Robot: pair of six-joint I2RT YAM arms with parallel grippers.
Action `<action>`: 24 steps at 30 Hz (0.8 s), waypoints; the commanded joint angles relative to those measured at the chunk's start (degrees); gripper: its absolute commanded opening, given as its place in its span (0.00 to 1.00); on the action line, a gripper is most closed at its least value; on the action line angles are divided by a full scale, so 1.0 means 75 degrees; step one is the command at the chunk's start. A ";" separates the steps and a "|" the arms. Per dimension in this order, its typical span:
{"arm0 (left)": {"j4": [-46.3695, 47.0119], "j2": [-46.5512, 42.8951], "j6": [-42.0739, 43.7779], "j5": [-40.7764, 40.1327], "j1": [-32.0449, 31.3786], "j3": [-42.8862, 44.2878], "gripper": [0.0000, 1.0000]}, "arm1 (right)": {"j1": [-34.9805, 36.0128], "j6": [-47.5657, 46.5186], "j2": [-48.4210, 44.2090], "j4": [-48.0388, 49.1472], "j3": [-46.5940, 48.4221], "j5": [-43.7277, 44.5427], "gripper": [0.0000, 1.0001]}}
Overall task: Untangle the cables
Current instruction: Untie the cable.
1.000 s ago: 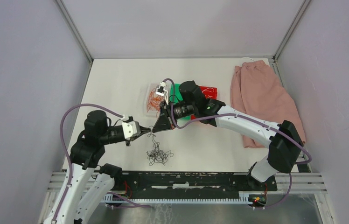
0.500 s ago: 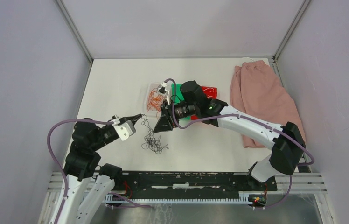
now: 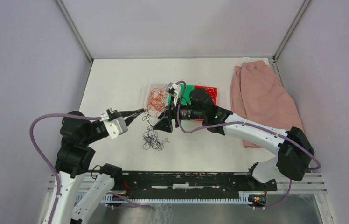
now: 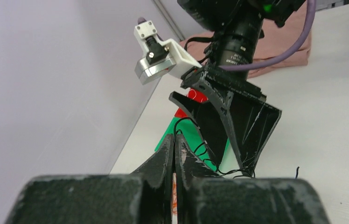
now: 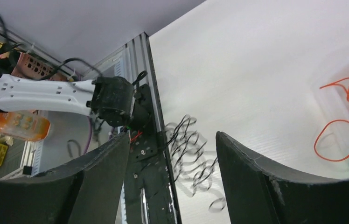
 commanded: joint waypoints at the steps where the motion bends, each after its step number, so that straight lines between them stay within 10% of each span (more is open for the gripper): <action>1: -0.0087 0.0377 -0.0530 0.0747 0.0025 0.0759 0.03 | 0.0014 0.0349 -0.0085 0.1864 -0.0307 0.0340 0.75; 15: 0.0209 0.0903 -0.1094 0.0946 0.0027 0.1660 0.03 | 0.0399 0.2047 0.0571 0.3893 -0.0664 -0.0220 0.65; 24: 0.0392 0.0929 -0.1168 0.0890 0.0025 0.1933 0.03 | 0.0405 0.1028 -0.0239 0.2088 -0.1170 0.0666 0.65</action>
